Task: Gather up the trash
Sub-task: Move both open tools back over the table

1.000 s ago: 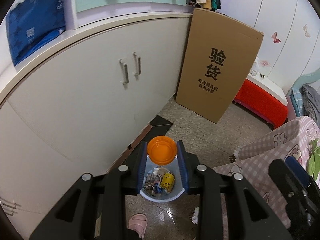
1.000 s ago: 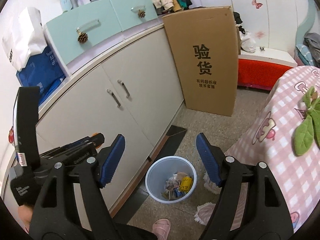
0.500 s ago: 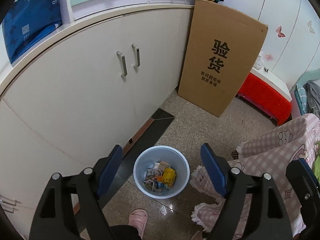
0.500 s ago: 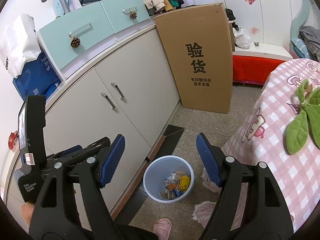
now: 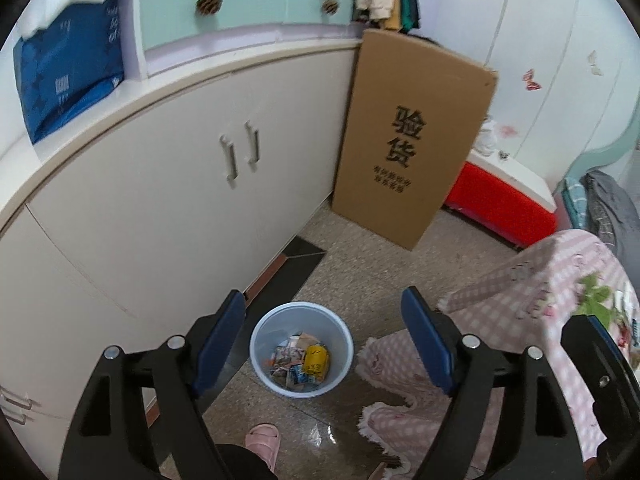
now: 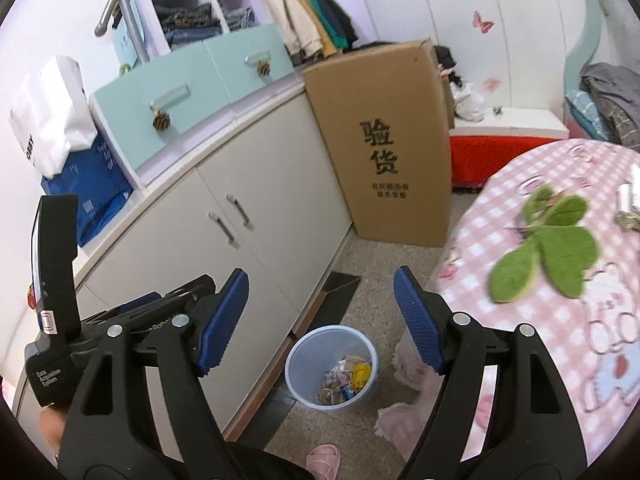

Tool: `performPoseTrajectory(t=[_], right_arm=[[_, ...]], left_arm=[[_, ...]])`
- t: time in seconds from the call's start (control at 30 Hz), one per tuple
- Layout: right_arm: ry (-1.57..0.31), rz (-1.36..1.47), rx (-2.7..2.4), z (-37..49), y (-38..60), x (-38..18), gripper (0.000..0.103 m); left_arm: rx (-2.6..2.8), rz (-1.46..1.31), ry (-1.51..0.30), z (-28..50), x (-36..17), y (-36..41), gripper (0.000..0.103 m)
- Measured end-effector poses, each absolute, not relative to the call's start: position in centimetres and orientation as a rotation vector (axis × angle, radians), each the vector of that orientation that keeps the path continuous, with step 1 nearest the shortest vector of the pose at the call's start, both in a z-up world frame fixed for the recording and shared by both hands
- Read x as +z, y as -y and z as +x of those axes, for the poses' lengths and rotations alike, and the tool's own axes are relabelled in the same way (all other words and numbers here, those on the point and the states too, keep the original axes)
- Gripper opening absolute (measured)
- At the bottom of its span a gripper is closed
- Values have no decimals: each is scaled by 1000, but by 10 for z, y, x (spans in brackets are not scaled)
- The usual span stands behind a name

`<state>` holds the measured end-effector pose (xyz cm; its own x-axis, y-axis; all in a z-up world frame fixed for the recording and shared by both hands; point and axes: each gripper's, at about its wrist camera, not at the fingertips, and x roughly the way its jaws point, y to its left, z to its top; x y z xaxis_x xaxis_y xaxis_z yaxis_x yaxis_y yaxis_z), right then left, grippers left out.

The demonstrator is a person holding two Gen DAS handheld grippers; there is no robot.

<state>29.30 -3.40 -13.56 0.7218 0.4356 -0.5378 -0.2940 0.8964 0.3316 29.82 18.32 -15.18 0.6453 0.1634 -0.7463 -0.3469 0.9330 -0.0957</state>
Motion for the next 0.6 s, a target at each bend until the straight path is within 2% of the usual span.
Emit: performPoseTrajectory(t=[0.33,0.6], right_arm=[[-573,283,285,259,118,-112,78],[-538,360,109,240,220,-113,79]], left_arm=[[129,-174,-759,281,-113,-94,79],[-16,-91,-756,289,-104,-1,79]])
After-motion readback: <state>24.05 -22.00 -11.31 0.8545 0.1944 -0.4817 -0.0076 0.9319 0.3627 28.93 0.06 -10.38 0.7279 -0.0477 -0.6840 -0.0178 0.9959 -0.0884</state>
